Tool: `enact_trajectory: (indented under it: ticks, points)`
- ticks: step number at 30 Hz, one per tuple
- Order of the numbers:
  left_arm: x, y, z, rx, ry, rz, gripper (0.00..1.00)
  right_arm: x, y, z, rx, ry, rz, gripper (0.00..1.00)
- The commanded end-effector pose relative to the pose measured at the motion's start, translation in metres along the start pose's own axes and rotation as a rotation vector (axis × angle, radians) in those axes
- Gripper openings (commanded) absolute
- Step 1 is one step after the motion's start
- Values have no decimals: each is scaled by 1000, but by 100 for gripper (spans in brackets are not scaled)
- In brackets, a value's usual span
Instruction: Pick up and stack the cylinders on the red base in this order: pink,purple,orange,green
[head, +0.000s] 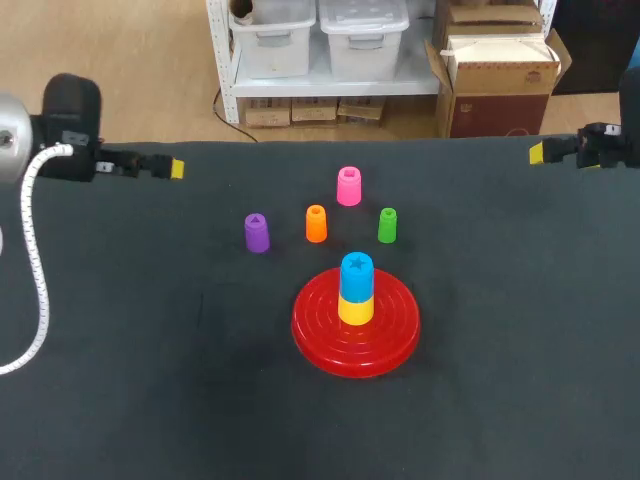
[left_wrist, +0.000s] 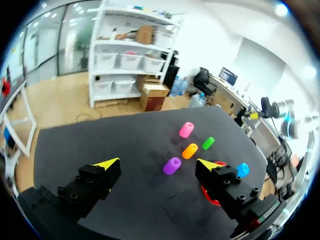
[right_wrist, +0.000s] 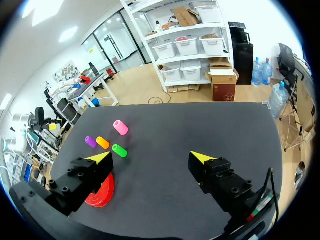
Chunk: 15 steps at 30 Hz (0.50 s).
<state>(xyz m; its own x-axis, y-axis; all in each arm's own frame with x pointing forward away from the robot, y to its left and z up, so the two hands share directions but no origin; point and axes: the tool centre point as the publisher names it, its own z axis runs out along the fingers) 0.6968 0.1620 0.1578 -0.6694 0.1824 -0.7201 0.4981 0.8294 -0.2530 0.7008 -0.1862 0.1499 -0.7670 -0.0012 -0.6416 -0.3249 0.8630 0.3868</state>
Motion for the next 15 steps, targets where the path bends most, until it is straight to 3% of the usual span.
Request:
enact_trajectory:
  ticks: [1, 3, 7, 15]
  points:
    - [11, -6, -9, 361, -95, 349, 100, 0, 1, 0, 5, -1, 1, 100]
    - [16, -11, -15, 487, -72, 398, 100, 0, 1, 0, 5, -1, 1, 100]
    - [24, -13, -24, 597, -28, 515, 100, 0, 1, 0, 5, -1, 1, 100]
    - [28, 1, -20, 546, -3, 545, 100, 0, 1, 0, 5, -1, 1, 100]
